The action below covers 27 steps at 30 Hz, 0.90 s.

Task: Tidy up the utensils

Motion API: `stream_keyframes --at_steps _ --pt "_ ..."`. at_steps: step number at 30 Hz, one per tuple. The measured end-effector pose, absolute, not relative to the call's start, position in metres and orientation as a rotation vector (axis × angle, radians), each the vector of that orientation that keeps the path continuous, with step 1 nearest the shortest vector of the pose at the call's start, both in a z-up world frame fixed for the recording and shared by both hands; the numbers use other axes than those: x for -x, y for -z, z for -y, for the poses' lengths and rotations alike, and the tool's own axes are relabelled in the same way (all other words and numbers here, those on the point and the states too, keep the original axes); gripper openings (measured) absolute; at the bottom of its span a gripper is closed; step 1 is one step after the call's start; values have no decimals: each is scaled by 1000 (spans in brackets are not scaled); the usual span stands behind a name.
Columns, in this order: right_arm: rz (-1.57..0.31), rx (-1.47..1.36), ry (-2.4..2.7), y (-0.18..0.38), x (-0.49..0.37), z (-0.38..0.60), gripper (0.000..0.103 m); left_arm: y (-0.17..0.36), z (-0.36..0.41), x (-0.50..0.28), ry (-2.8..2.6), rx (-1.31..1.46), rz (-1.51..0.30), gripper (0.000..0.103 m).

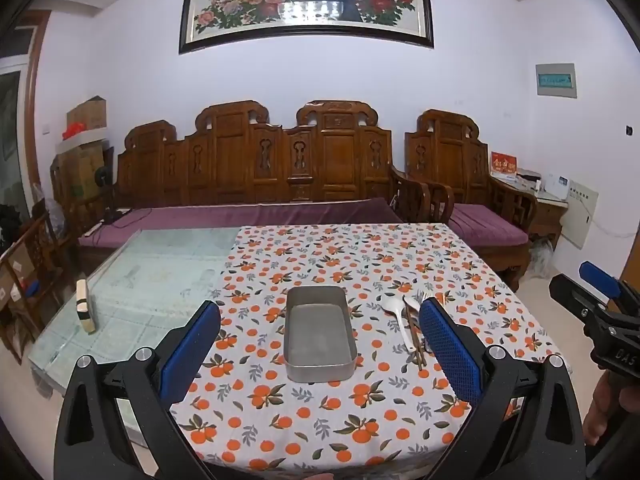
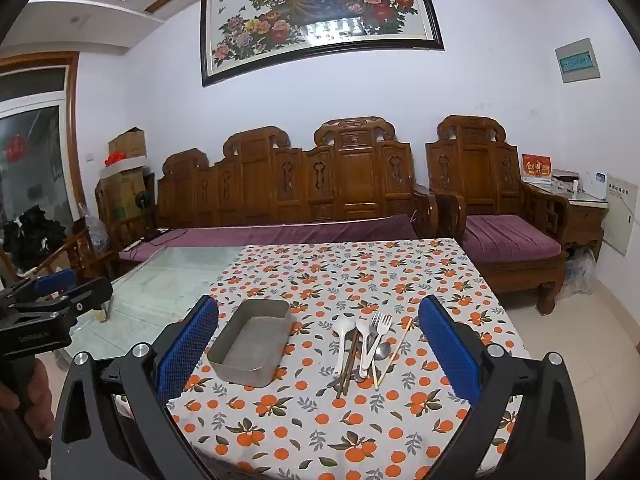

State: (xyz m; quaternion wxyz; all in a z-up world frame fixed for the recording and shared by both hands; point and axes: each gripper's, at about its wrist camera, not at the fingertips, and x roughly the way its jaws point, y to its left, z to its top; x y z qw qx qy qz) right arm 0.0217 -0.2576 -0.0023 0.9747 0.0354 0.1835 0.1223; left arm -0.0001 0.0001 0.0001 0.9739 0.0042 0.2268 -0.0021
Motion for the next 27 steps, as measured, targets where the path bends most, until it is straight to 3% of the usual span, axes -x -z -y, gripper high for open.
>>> stream_keyframes --at_steps 27 --pt "-366 -81 -250 3 -21 259 100 -9 7 4 6 -15 -442 96"
